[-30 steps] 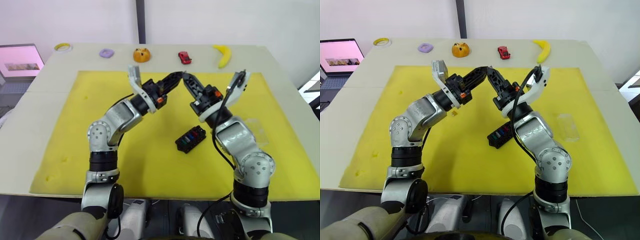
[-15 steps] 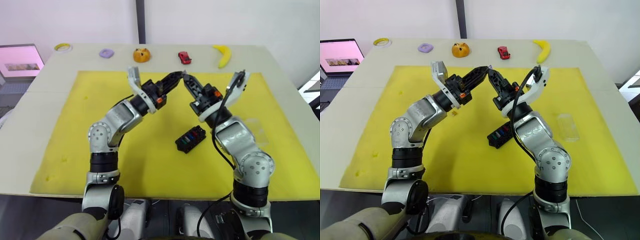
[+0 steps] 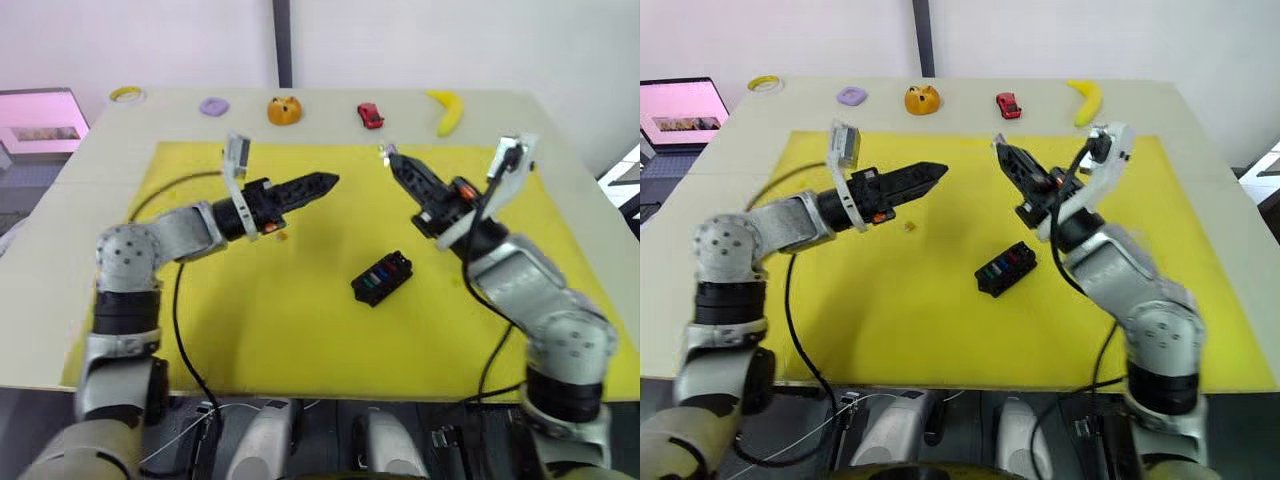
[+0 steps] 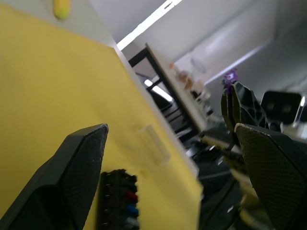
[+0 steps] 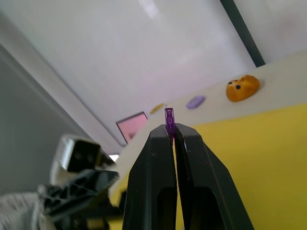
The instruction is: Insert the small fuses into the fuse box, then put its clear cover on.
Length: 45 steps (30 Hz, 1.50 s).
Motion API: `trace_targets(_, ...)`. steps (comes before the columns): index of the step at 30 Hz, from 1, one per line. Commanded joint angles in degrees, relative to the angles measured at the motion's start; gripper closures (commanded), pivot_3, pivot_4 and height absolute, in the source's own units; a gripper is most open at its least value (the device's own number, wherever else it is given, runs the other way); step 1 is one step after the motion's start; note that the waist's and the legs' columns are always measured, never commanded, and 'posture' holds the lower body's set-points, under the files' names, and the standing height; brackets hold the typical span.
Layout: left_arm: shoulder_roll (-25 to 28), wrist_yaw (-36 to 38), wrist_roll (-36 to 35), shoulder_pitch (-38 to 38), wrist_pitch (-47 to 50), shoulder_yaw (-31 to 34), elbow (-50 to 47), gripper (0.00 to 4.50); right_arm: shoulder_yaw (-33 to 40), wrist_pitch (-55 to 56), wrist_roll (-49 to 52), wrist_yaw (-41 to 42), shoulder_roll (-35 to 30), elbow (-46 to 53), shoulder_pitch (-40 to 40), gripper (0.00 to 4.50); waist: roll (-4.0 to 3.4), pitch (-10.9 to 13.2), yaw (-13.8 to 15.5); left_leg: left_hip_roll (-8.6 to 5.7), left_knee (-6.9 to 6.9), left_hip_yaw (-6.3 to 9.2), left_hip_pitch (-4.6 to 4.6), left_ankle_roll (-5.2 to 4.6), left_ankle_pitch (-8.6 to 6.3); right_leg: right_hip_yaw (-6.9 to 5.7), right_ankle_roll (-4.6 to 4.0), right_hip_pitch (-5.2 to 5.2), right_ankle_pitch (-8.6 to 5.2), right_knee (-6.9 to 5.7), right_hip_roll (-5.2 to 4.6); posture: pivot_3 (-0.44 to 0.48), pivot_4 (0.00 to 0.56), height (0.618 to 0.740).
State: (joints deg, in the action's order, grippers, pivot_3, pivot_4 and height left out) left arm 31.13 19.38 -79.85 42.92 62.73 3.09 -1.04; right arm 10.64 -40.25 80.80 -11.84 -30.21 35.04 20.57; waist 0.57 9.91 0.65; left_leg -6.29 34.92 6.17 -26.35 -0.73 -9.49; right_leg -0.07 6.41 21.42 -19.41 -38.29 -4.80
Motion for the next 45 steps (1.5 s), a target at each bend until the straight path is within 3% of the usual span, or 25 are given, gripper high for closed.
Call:
trace_targets(1, 5.7, 19.13, 15.19, 1.99, -6.56, -8.85, -5.37, 0.03, 3.67, -3.52, 1.03, 4.81, -8.64, 4.86, -3.38, 4.5, -0.05, 0.0, -0.01, 0.0, -0.04, -0.02, 0.0, 0.0, 0.0, 0.02, -0.02, -0.02, -0.01, 0.04, -0.03, 0.0, 0.15, 0.735)
trace_targets(4, 9.67, 32.29, 28.95, 2.37, -17.19, -16.27, -6.65, 0.03, 3.83, -5.26, -4.05, 9.81, -15.77, 7.14, -7.51, 4.5, -0.09, 0.02, -0.1, 0.03, -0.18, -0.1, 0.0, 0.0, 0.0, 0.03, -0.12, 0.0, -0.06, 0.08, -0.14, 0.0, 0.15, 0.735)
trace_targets(7, 10.41, 41.3, 40.1, 2.09, -28.7, -20.88, -5.64, 0.03, 1.91, -4.38, -11.13, 13.11, -17.57, 7.64, -11.33, 4.5, -0.1, 0.02, -0.21, 0.09, -0.28, -0.12, 0.0, 0.01, 0.0, 0.02, -0.26, 0.03, -0.14, 0.14, -0.16, 0.0, 0.15, 0.735)
trace_targets(12, 6.22, 45.03, 49.49, 3.0, -37.53, -22.54, -1.21, 0.03, -3.26, -0.78, -25.18, 18.99, -16.97, 7.56, -16.01, 4.5, -0.1, 0.03, 0.08, 0.07, -0.24, -0.09, -0.03, 0.01, 0.0, 0.0, -0.2, 0.03, -0.1, 0.16, -0.2, 0.0, 0.15, 0.735)
trace_targets(17, 3.12, 48.83, 55.25, 2.56, -42.93, -23.28, 1.14, 0.03, -6.16, 0.61, -31.3, 21.55, -13.49, 6.17, -16.83, 4.5, -0.09, 0.03, -0.02, 0.06, -0.17, -0.07, -0.05, 0.0, 0.0, -0.03, -0.11, 0.02, -0.06, 0.14, -0.2, 0.0, 0.15, 0.735)
trace_targets(25, -0.2, 50.69, 58.23, 2.71, -43.18, -22.33, 2.47, 0.03, -7.13, 1.33, -37.97, 24.68, -9.51, 3.72, -18.05, 4.5, -0.09, 0.03, -0.05, 0.05, -0.09, -0.02, -0.04, 0.0, 0.0, -0.09, -0.09, -0.02, -0.05, 0.09, -0.17, 0.0, 0.15, 0.735)
trace_targets(45, -1.97, 51.62, 60.46, 2.45, -42.38, -21.12, 1.81, 0.03, -6.91, 1.97, -46.83, 31.14, -5.36, -0.48, -16.93, 4.5, -0.1, 0.02, -0.04, 0.04, 0.09, 0.01, -0.02, 0.01, 0.01, -0.11, -0.08, -0.06, -0.04, -0.1, -0.13, 0.0, 0.15, 0.735)
